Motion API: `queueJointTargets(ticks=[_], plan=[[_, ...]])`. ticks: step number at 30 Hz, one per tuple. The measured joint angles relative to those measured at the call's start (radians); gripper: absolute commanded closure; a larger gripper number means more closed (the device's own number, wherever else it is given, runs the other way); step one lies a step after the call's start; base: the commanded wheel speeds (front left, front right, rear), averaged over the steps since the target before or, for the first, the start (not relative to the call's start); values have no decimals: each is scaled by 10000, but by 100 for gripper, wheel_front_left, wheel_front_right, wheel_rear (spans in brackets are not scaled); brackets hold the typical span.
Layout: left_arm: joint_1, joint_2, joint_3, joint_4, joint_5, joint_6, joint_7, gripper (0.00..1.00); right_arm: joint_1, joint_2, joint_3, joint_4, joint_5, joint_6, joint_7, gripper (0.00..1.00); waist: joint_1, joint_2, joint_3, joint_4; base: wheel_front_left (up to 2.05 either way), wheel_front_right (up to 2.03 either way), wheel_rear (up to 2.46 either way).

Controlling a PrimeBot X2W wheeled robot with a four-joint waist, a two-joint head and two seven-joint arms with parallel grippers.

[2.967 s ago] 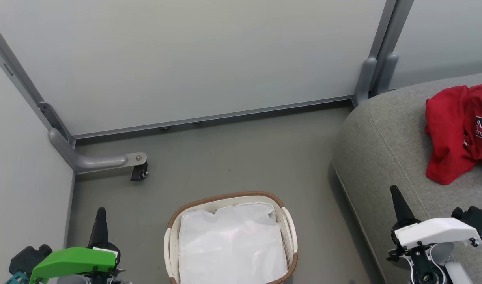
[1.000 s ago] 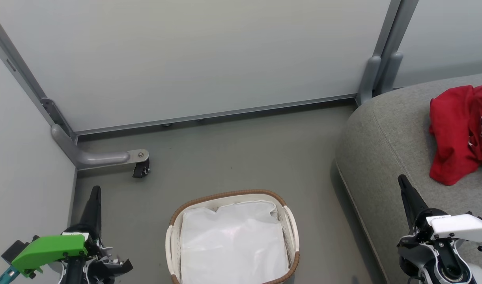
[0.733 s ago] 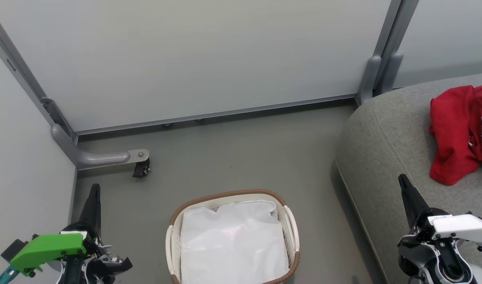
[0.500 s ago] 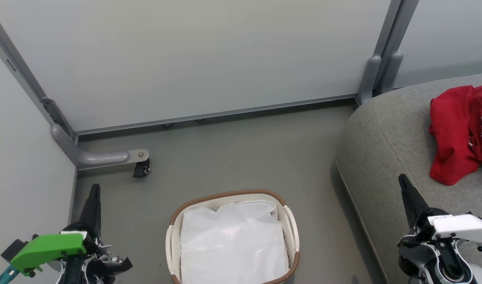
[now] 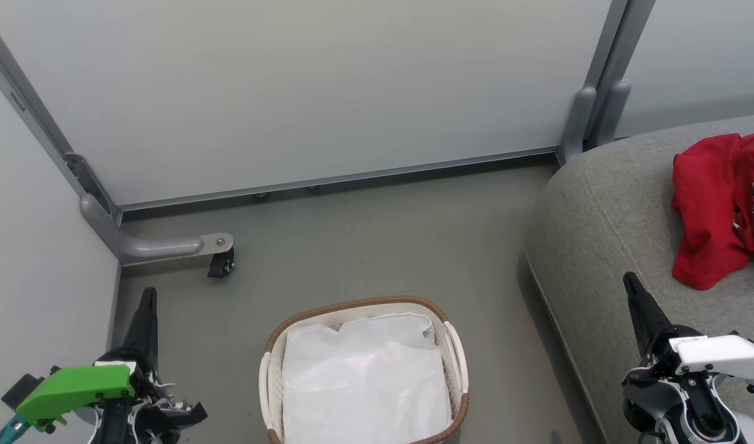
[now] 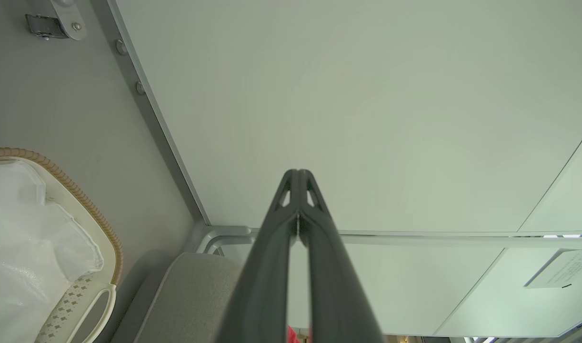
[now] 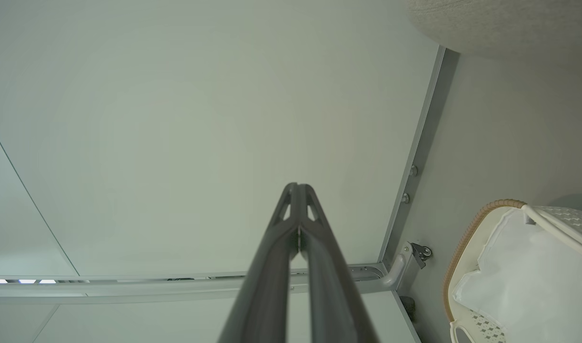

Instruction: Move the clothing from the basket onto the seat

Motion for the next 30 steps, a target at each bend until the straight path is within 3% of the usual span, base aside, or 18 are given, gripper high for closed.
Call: queueJointTargets(ticks=[30], plan=[[0, 0, 0, 0, -2, 0, 0, 100, 1, 0, 0, -2, 0, 0, 0, 100, 0, 0, 0, 0, 0, 0, 0]])
